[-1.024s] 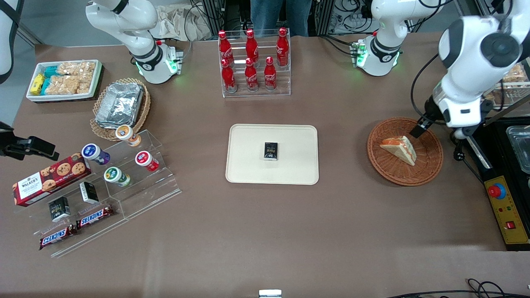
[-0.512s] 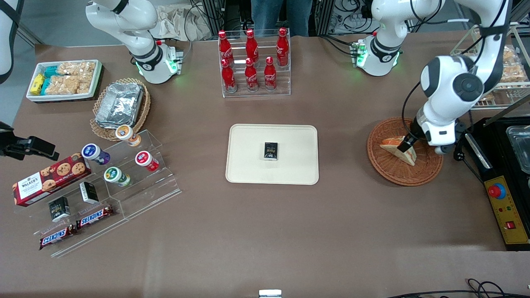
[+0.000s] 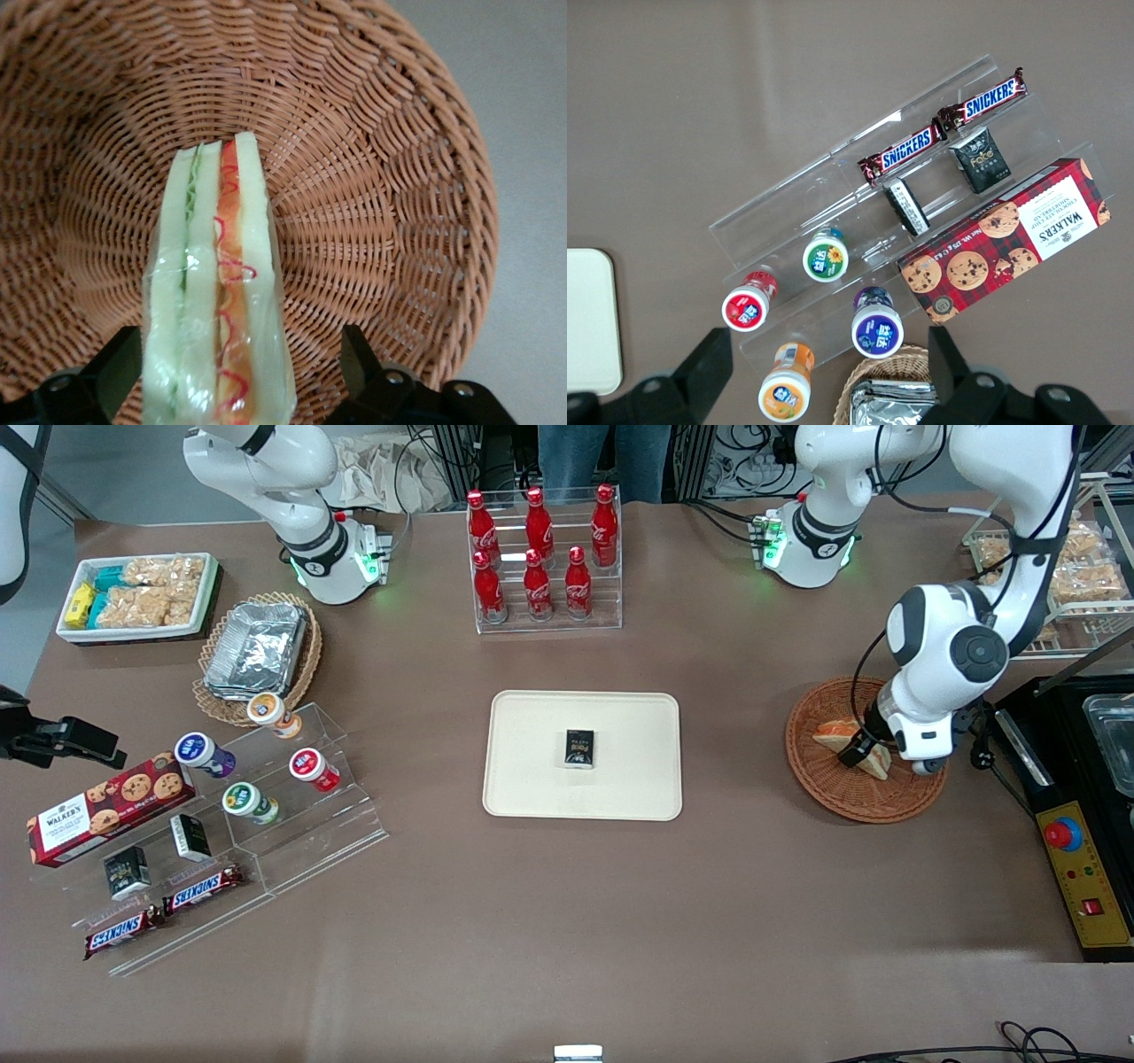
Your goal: Place sandwich from basket to tray
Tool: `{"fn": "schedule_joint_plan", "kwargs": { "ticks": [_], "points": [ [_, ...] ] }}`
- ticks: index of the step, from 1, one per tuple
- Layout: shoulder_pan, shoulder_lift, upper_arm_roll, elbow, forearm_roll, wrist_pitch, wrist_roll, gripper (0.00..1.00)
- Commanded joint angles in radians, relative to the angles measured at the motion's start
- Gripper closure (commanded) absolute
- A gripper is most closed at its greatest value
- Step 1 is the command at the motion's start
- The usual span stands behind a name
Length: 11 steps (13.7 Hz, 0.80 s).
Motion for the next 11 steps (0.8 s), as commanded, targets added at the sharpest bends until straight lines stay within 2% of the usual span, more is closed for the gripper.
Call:
{"fn": "schedule_joint_plan", "kwargs": {
  "ticks": [1,2,3,7,11],
  "points": [
    [0.010,0.028,-0.007,-0.026,0.021,0.071,-0.006,0.13],
    [0.012,0.031,-0.007,-0.023,0.021,0.070,-0.008,0.61],
    [0.013,0.031,-0.007,-0.021,0.021,0.070,-0.005,1.00],
    [0.012,-0.001,-0.008,-0.015,0.034,0.041,0.009,1.00],
    [0.001,-0.157,-0.034,0.041,0.032,-0.168,0.064,1.00]
  ]
}}
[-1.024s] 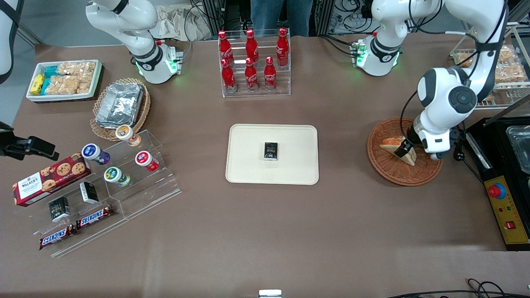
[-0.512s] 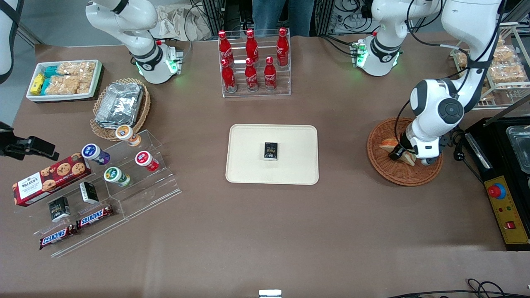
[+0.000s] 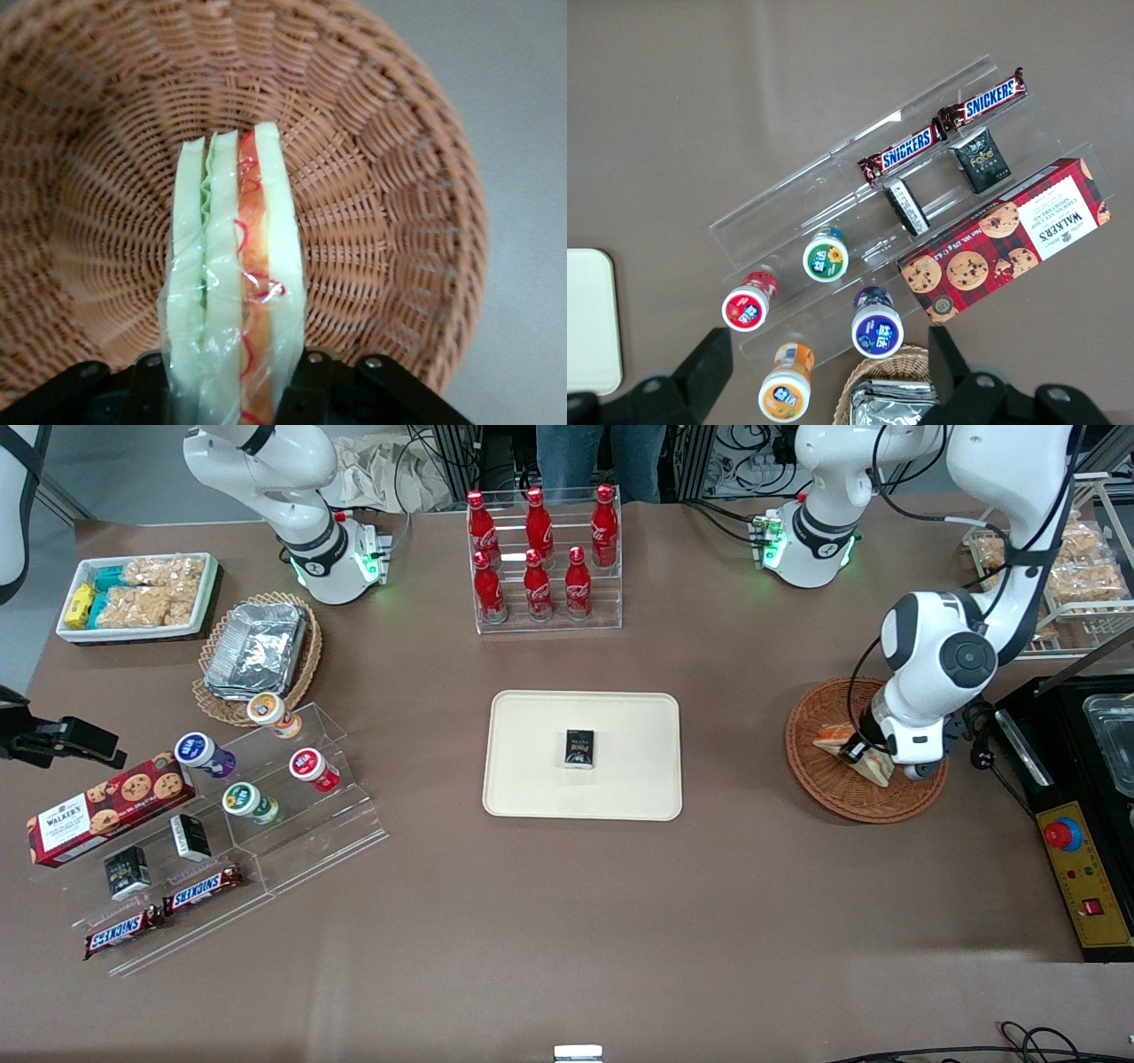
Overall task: Place sandwich from basket to tray
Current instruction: 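Lift the sandwich and carry it toward the white tray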
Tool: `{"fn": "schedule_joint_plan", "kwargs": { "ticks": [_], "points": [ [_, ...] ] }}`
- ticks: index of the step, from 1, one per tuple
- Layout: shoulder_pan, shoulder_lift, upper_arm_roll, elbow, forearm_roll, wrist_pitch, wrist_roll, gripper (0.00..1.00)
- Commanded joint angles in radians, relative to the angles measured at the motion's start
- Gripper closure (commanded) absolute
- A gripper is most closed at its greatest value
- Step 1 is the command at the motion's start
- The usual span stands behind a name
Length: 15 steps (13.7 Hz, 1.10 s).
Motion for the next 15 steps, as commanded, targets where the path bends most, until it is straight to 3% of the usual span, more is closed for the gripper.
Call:
{"fn": "schedule_joint_plan", "kwargs": {
  "ticks": [1,4,6,10,15],
  "points": [
    [-0.004,-0.139,-0.046,0.065,0.001,-0.189,0.053,1.00],
    [-0.018,-0.074,-0.168,0.390,-0.005,-0.552,0.106,1.00],
    [-0.019,-0.018,-0.254,0.527,-0.005,-0.653,0.186,1.00],
    [-0.034,0.035,-0.415,0.538,0.023,-0.563,0.237,1.00],
    [-0.162,0.166,-0.429,0.509,0.037,-0.397,0.293,1.00]
  ]
}}
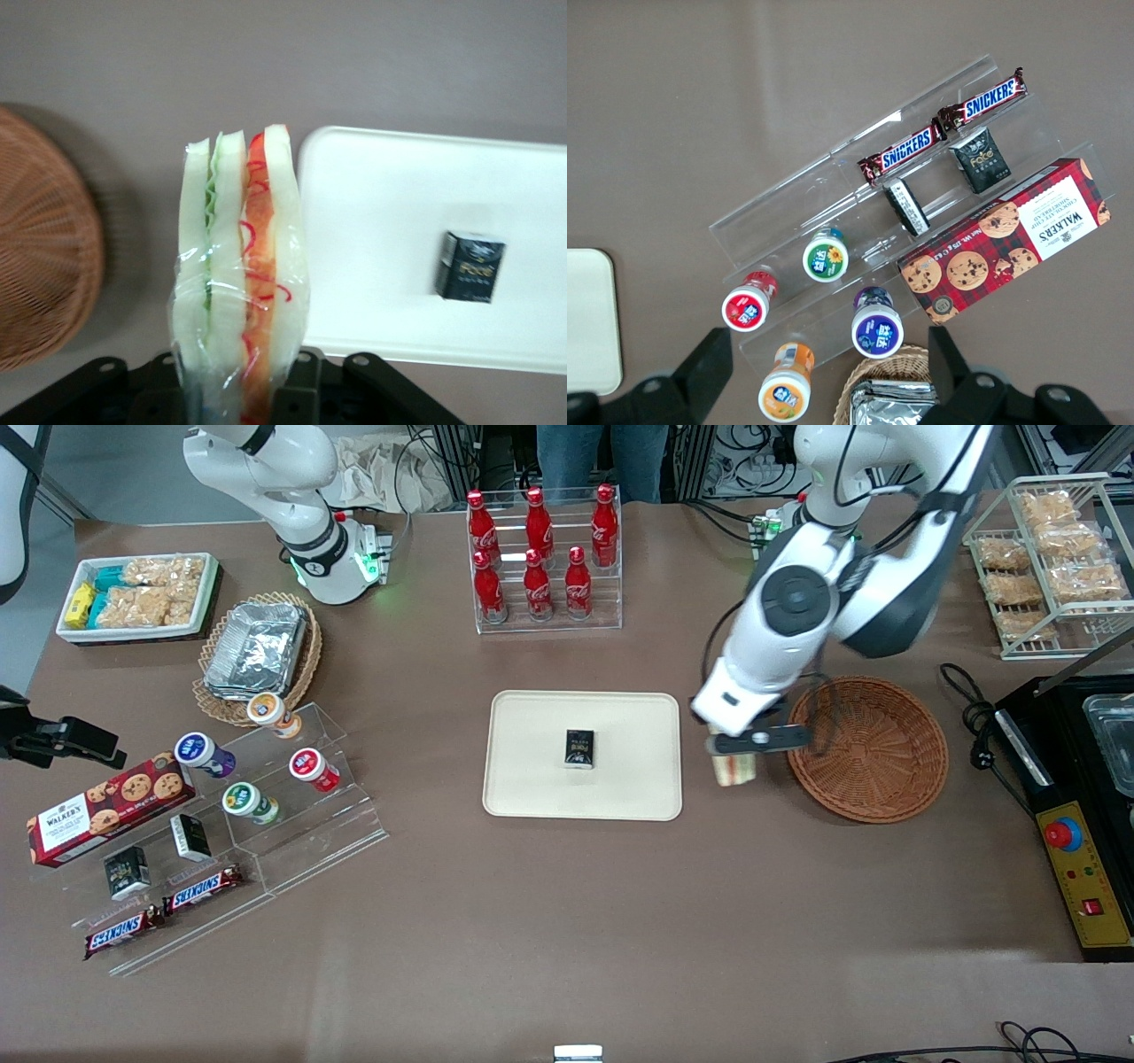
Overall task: Place sandwich from basket to tray
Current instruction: 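Lower the sandwich onto the tray beside the tissue pack and release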
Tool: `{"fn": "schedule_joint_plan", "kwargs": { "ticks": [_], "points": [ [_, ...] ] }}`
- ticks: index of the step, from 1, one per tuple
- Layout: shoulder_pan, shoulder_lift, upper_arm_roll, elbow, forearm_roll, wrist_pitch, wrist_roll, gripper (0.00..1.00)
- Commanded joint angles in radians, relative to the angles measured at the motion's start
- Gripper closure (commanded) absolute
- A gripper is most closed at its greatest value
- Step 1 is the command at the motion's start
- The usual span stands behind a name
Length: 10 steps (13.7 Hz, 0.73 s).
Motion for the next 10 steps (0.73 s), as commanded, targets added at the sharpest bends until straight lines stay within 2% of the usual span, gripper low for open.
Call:
{"fn": "schedule_joint_plan", "kwargs": {
  "ticks": [1,4,5,8,10],
  "points": [
    [-0.065,0.074,0.001,-0.012,0.038,0.086,0.033,1.00],
    [-0.124,0.130,0.004,-0.088,0.090,0.219,-0.005,1.00],
    [-0.137,0.160,0.004,-0.105,0.127,0.252,-0.031,1.00],
    [-0.140,0.264,0.004,-0.108,0.298,0.284,-0.162,1.00],
    [-0.140,0.293,0.004,-0.111,0.345,0.292,-0.197,1.00]
  ]
}}
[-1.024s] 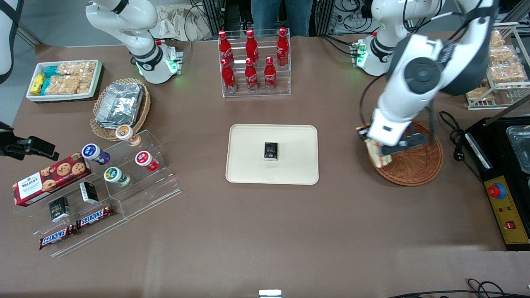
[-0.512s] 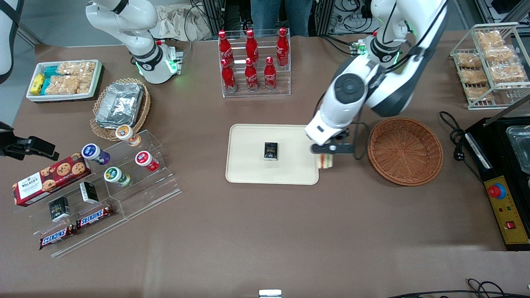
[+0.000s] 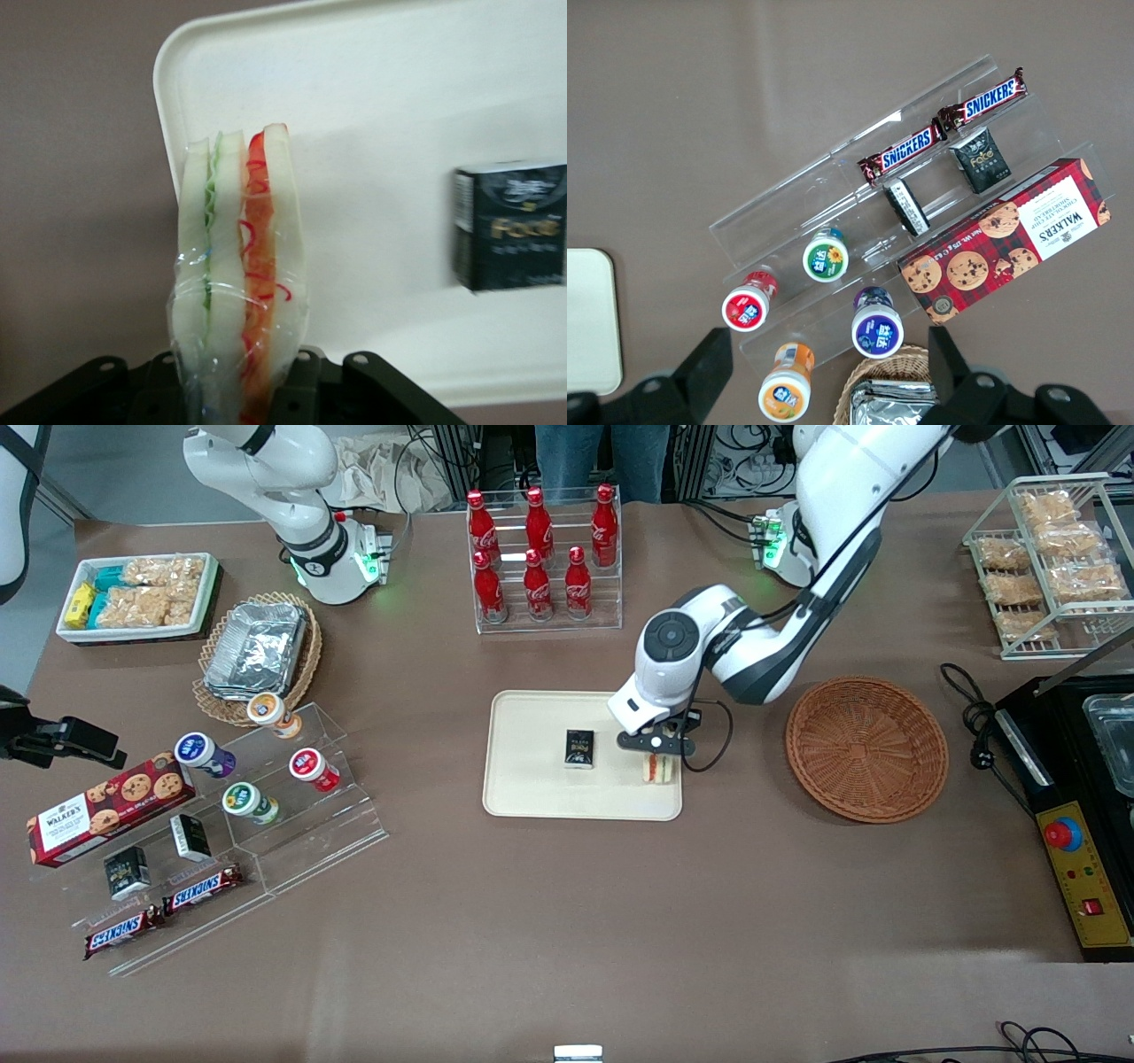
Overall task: Place sandwich from basket to tray
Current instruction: 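Lower the sandwich onto the tray beside the tissue pack and release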
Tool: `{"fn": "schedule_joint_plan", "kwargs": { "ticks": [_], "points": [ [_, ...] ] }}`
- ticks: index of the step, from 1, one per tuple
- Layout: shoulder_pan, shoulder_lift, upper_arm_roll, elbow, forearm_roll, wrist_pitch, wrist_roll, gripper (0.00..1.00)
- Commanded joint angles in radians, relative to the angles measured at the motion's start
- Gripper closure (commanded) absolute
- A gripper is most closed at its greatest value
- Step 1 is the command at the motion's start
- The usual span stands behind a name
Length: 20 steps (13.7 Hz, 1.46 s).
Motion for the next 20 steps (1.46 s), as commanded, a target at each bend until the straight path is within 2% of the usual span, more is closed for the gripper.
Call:
{"fn": "schedule_joint_plan", "kwargs": {
  "ticks": [1,4,5,6,7,9,11,13,15,17,20],
  "points": [
    [-0.001,0.037,0.003,0.008,0.051,0.023,-0.046,1.00],
    [-0.001,0.047,0.006,-0.015,0.053,0.078,-0.046,1.00],
    [0.001,0.052,0.007,-0.015,0.053,0.085,-0.046,0.83],
    [0.005,0.061,0.007,-0.013,0.057,0.086,-0.040,0.01],
    [0.010,0.061,0.009,-0.013,0.086,0.086,-0.041,0.00],
    [0.011,0.043,0.007,-0.006,0.096,0.066,-0.037,0.00],
    [0.013,-0.028,0.001,0.051,0.073,-0.073,-0.029,0.00],
    [0.011,-0.051,-0.010,0.204,-0.032,-0.266,-0.020,0.00],
    [0.014,-0.060,-0.017,0.360,-0.073,-0.426,0.055,0.00],
    [0.033,-0.075,-0.011,0.488,-0.142,-0.511,0.132,0.00],
    [0.093,-0.126,-0.013,0.540,-0.189,-0.542,0.212,0.00]
  ]
}}
